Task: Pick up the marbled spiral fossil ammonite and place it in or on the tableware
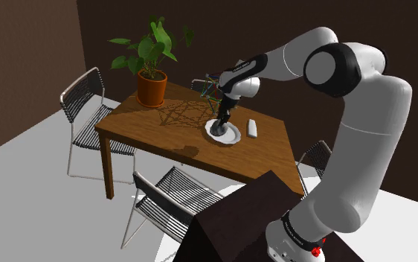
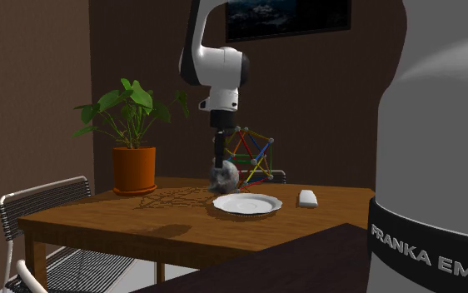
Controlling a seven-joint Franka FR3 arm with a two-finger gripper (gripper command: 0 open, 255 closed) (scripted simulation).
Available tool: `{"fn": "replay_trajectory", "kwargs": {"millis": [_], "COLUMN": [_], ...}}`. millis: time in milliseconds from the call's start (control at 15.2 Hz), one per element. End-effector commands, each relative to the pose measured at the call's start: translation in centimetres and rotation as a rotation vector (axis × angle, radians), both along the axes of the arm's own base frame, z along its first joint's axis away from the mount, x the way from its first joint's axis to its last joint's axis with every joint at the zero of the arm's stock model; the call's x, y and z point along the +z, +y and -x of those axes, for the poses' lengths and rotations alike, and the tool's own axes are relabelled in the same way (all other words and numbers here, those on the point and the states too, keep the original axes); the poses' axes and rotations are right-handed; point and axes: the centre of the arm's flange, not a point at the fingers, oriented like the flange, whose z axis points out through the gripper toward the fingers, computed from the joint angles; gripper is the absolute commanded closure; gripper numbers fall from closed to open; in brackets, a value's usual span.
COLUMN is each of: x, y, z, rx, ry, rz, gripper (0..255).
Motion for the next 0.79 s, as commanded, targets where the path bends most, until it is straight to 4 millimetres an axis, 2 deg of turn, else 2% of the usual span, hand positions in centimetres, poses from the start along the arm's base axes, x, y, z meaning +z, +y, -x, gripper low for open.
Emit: {"fn": "replay_trajectory", "kwargs": {"millis": [0,660,726], "x": [0.6,2.8,2.8], "y": [-2.3,-14.5,-14.8], "z": [-0.8,-5.4,-5.6], "rx": [0.001,0.001,0.001], "ry": [0.000,0.000,0.000], "rz": [0.000,0.000,0.000], "gripper": [255,255,255]}}
